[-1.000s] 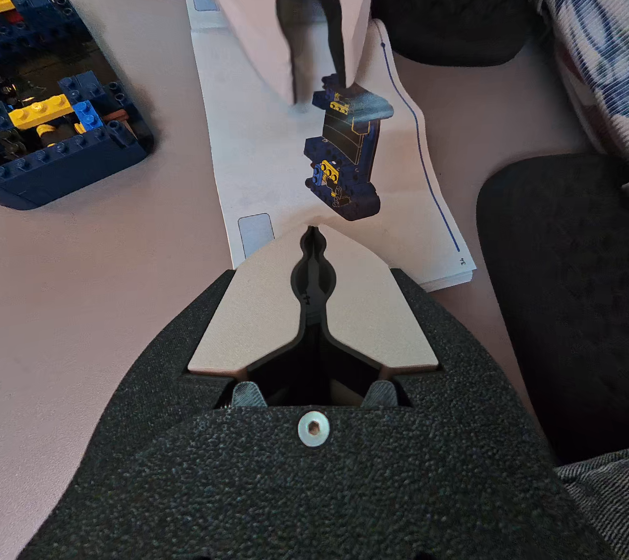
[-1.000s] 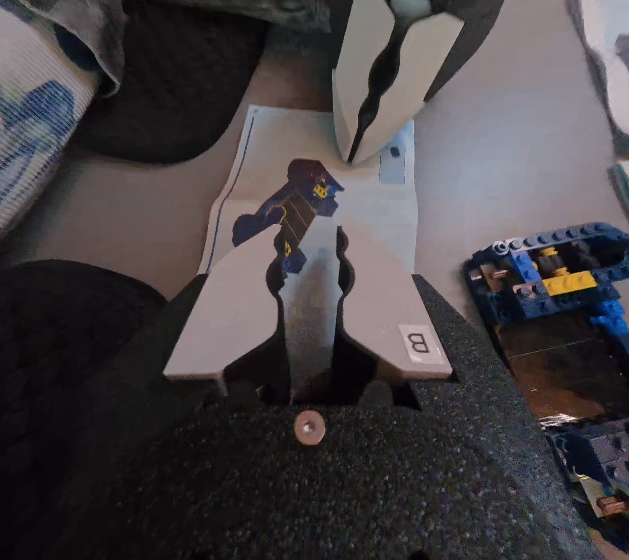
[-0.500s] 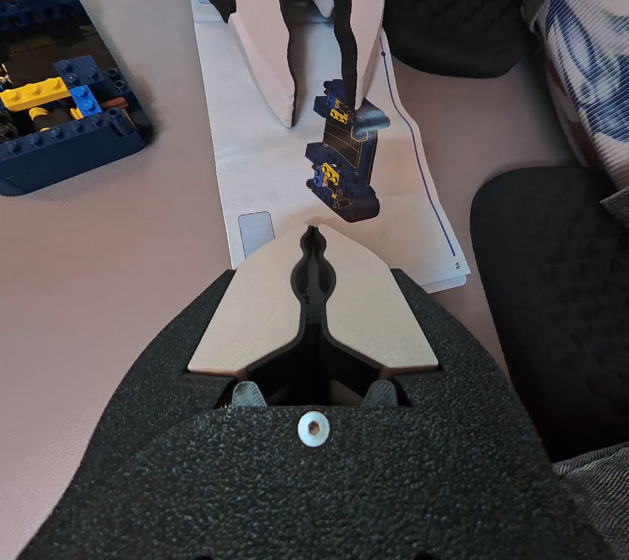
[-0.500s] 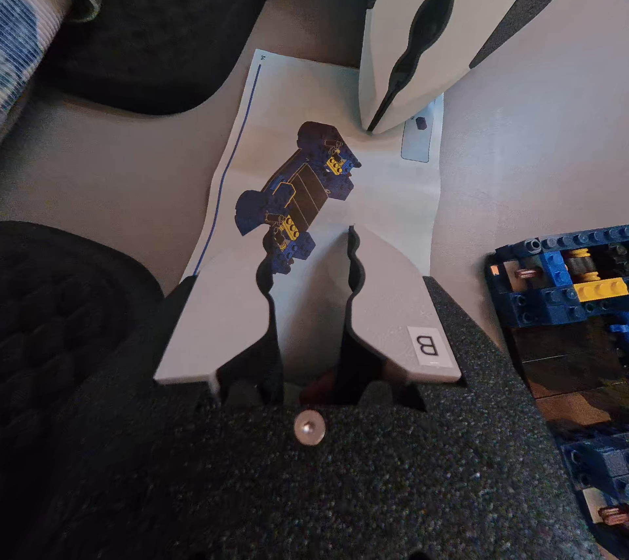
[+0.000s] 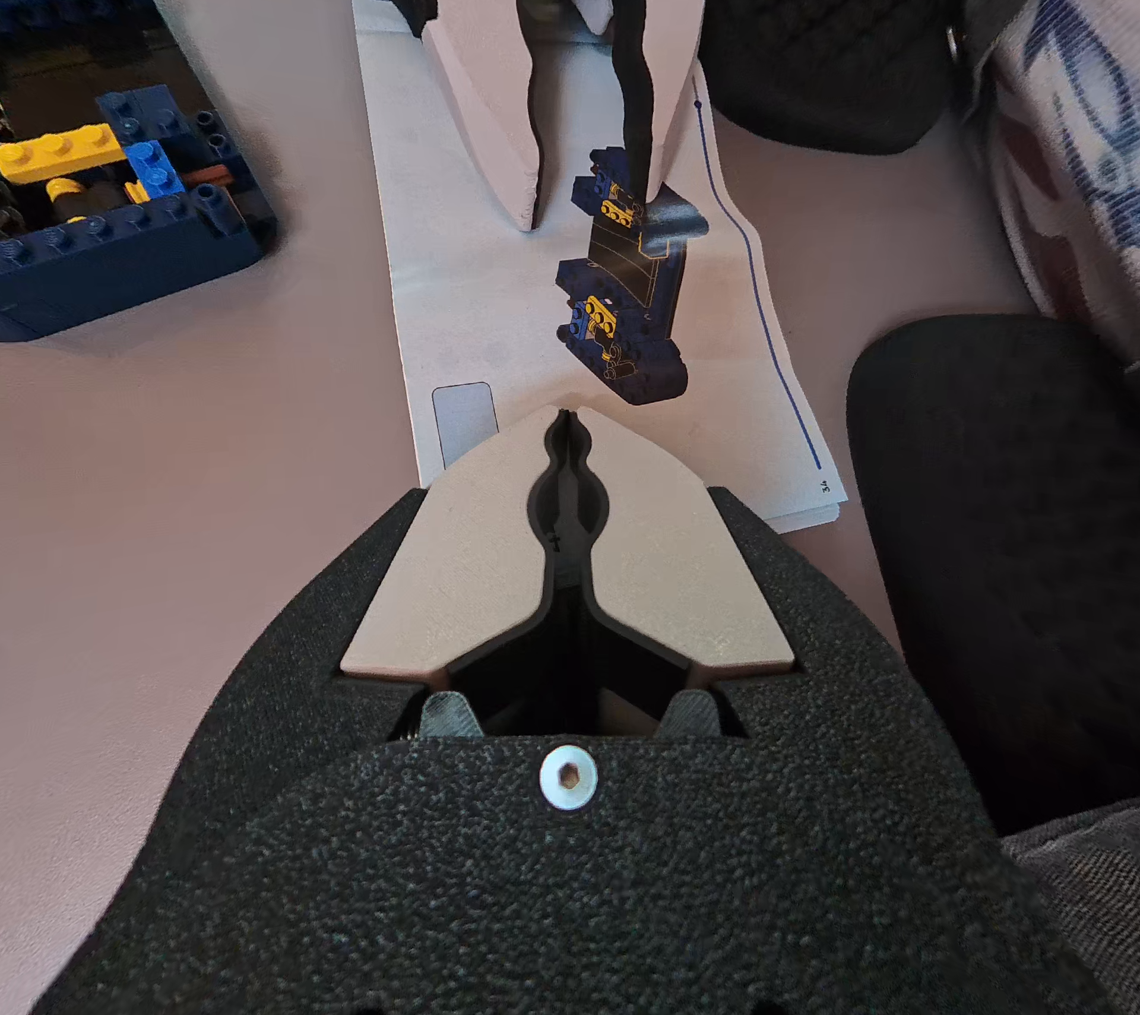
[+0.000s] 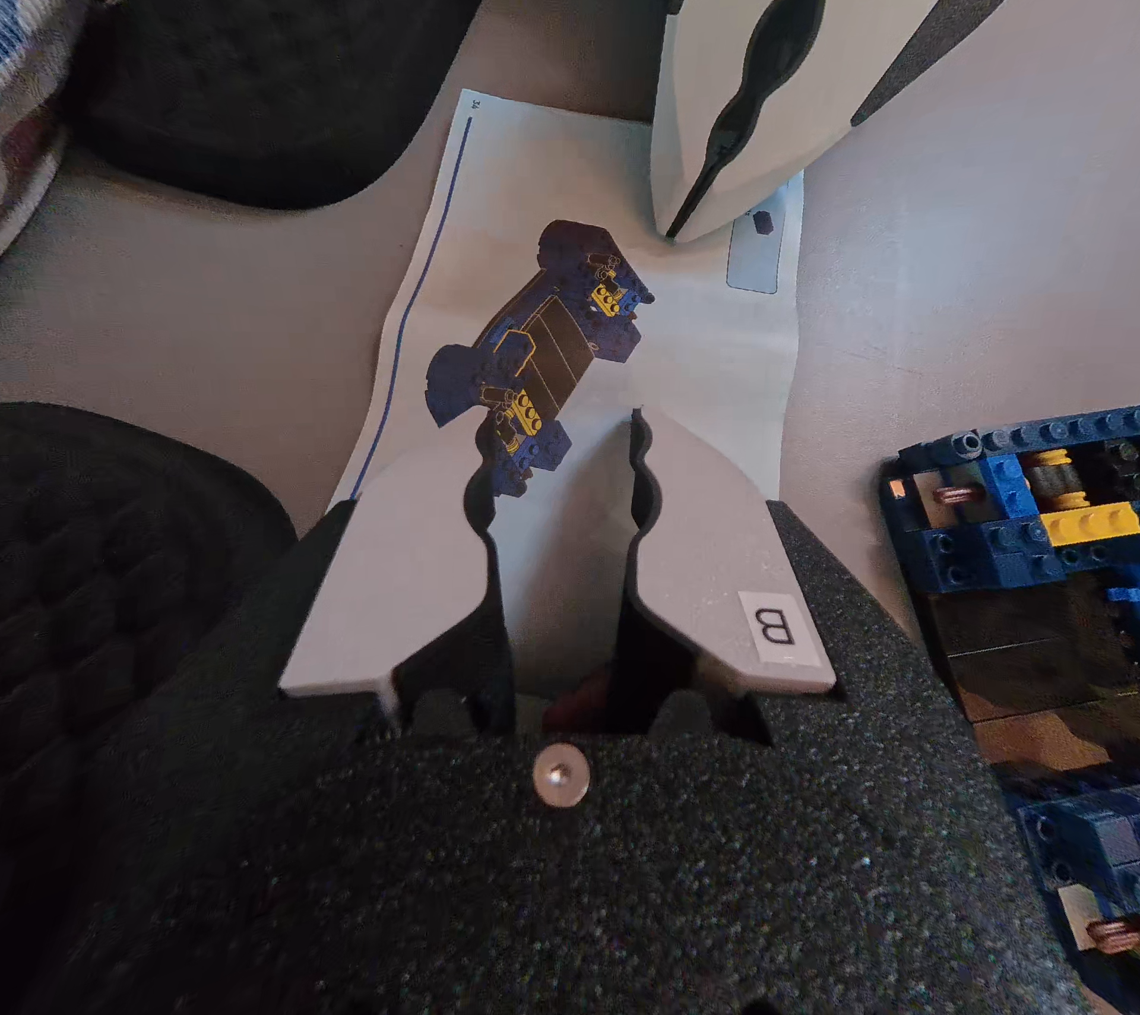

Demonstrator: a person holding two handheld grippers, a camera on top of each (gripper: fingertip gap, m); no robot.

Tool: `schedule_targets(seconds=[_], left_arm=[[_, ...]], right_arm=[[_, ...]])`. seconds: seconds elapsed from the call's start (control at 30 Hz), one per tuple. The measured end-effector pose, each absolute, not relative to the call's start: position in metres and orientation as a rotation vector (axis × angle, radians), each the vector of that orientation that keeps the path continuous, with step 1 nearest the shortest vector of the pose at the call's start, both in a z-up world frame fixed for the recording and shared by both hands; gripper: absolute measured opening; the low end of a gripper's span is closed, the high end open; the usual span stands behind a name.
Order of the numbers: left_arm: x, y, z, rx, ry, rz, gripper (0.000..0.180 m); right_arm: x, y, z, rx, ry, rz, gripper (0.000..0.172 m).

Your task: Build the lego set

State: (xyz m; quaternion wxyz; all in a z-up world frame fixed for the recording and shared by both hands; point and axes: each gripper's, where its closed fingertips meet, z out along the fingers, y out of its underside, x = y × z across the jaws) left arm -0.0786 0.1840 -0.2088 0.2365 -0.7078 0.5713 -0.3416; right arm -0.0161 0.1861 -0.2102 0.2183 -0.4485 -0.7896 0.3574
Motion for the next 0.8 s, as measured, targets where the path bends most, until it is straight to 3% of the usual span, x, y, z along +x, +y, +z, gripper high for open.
schedule_targets(seconds=[0.27, 0.37, 0.5, 0.57, 0.63, 0.73, 0.8], left_arm=[[-0.078, 0.184, -0.208, -1.922, 1.58, -0.911, 0.0], [-0.082, 0.206, -0.199, -1.876, 1.54, -0.642, 0.001], [-0.107, 0.206, -0.072, -1.764, 1.182, -0.428, 0.014], [-0.166, 0.188, 0.003, -1.715, 0.793, -0.208, 0.028], [-0.245, 0.144, 0.04, -1.7, 0.387, -0.055, 0.038], [-0.369, 0.063, -0.027, -2.085, -0.19, 0.193, 0.044], [-0.389, 0.028, -0.087, -2.29, -0.4, 0.041, 0.044]], right_arm=[[-0.018, 0.189, -0.21, -1.278, -2.168, 1.004, 0.035], [-0.018, 0.189, -0.21, -1.273, -2.165, 0.993, 0.034], [-0.018, 0.189, -0.21, -1.265, -2.163, 0.981, 0.034], [-0.019, 0.189, -0.21, -1.266, -2.161, 0.978, 0.034], [-0.019, 0.189, -0.21, -1.265, -2.159, 0.975, 0.034], [-0.019, 0.189, -0.21, -1.266, -2.159, 0.976, 0.034], [-0.019, 0.189, -0.21, -1.267, -2.159, 0.976, 0.034]])
